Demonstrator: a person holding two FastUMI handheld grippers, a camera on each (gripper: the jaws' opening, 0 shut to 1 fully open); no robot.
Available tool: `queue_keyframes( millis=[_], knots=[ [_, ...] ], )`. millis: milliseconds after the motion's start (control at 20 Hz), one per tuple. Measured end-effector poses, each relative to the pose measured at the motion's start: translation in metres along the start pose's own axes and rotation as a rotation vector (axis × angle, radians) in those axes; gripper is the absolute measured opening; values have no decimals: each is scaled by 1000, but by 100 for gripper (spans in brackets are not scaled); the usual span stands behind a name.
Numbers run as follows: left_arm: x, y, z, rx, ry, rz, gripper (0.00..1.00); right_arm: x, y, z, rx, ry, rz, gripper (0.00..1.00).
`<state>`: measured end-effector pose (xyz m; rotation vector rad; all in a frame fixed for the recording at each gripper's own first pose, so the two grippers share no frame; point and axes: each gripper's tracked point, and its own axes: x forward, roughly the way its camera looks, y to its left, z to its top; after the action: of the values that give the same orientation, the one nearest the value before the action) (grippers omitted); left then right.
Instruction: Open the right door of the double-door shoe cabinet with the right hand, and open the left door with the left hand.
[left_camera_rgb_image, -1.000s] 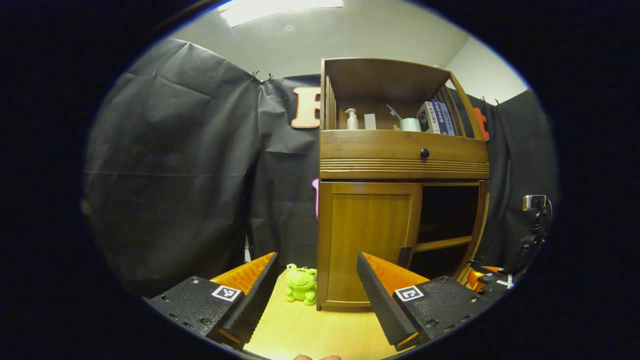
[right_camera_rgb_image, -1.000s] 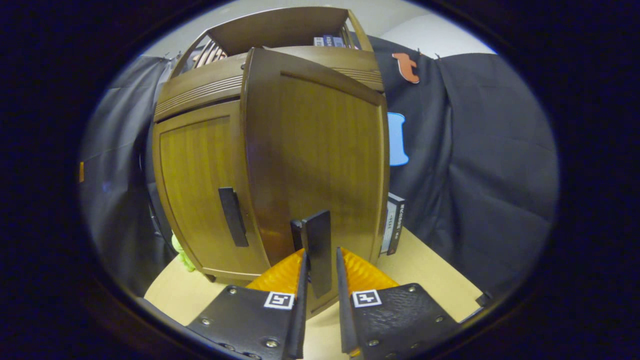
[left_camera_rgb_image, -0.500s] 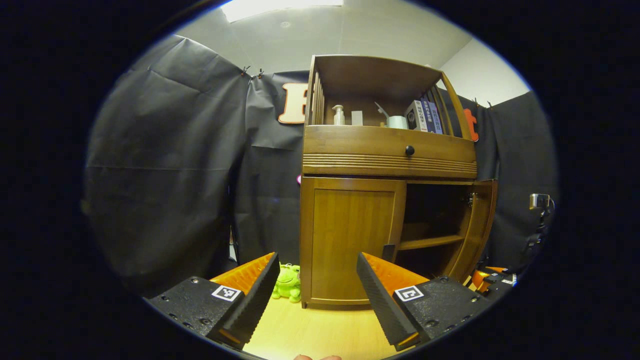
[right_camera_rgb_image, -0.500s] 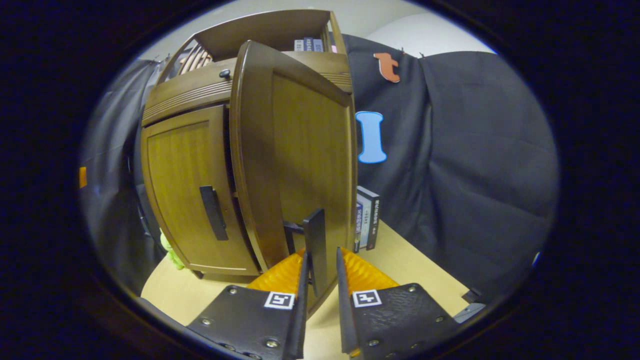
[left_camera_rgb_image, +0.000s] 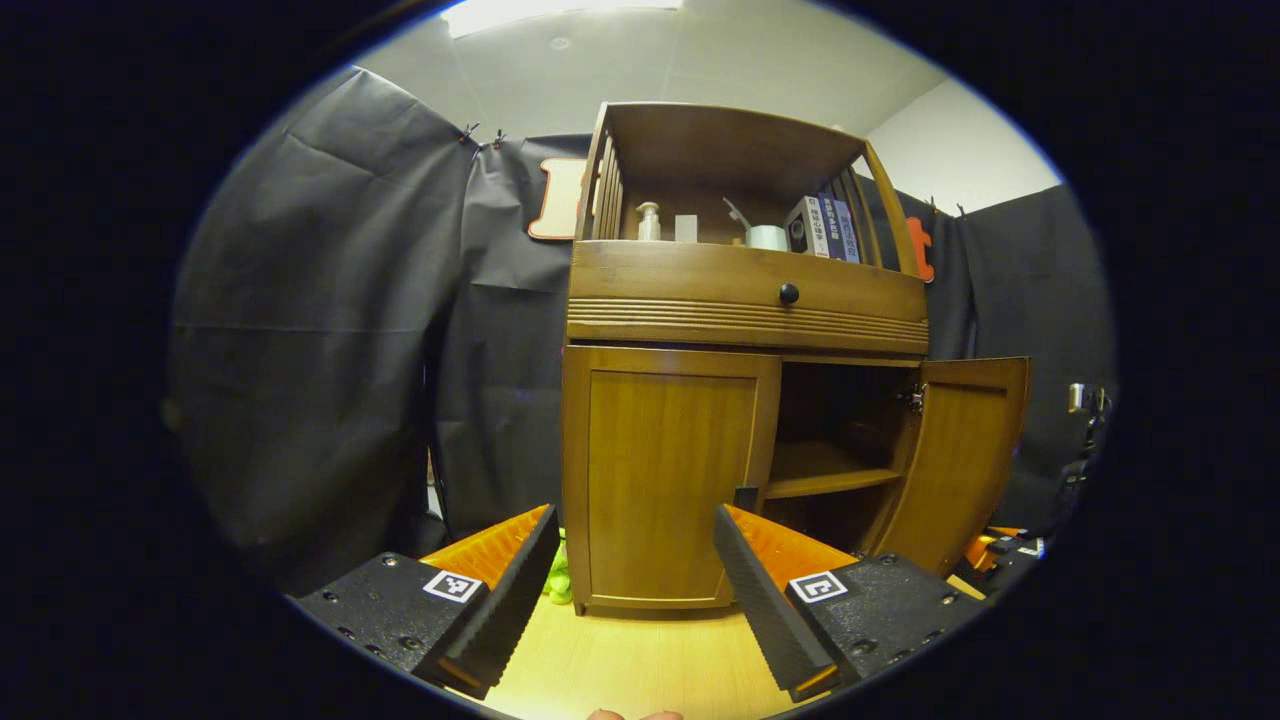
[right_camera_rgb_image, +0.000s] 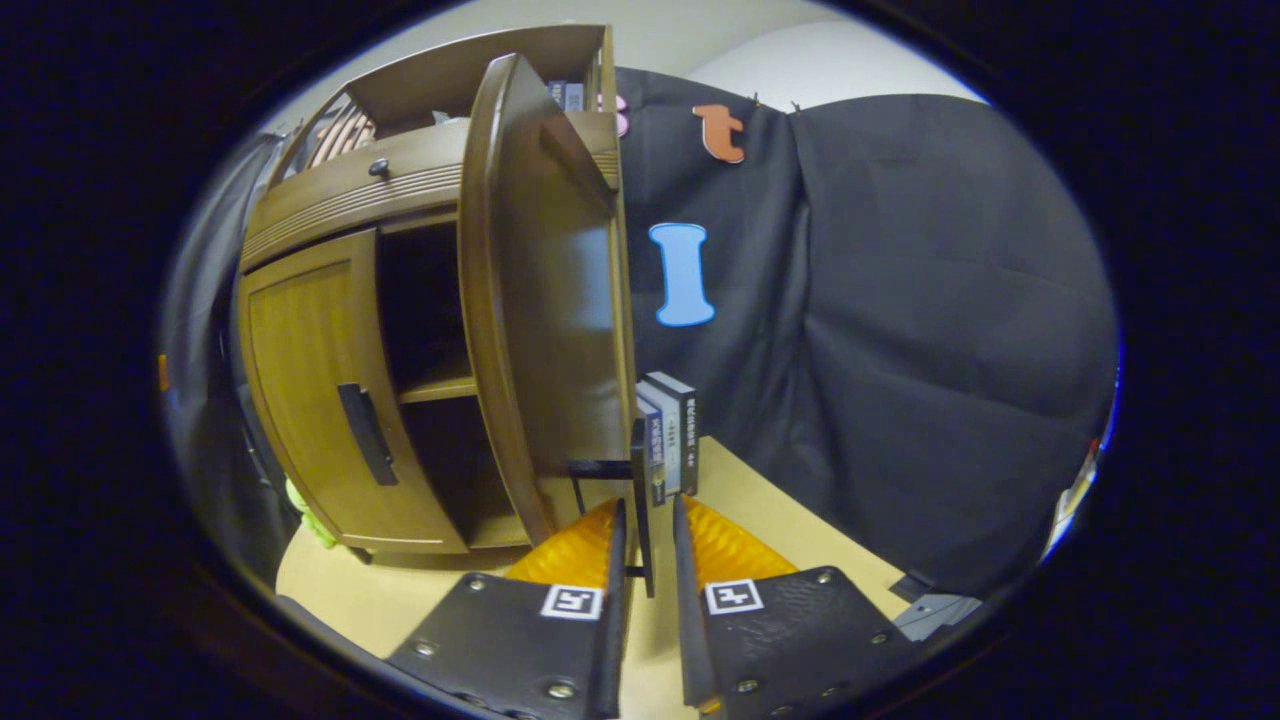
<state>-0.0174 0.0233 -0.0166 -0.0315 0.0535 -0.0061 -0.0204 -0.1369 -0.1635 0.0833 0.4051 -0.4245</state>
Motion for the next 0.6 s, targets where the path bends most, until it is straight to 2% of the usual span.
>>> queue_keyframes(
  millis=[50, 100, 300, 350, 450, 500, 600],
  knots=[
    [2, -1, -1, -3, 3, -5, 96, 1, -4, 1, 4, -3, 1, 32],
    [4, -3, -3, -6, 7, -12, 96, 1, -6, 0, 5, -2, 4, 22],
    [14, -12, -10, -15, 25, -32, 96, 3, -19, 3, -8, -4, 0, 22],
    [16, -14, -12, -19, 29, -39, 92, 4, -20, 2, -8, -4, 2, 22],
    [22, -20, -15, -27, 39, -55, 96, 4, -23, 2, -10, -4, 7, 22],
    [24, -23, -17, -29, 43, -62, 92, 4, -25, 3, -15, -3, 9, 22],
    [30, -29, -19, -32, 48, -76, 92, 6, -30, 3, -27, -2, 11, 22]
  ],
)
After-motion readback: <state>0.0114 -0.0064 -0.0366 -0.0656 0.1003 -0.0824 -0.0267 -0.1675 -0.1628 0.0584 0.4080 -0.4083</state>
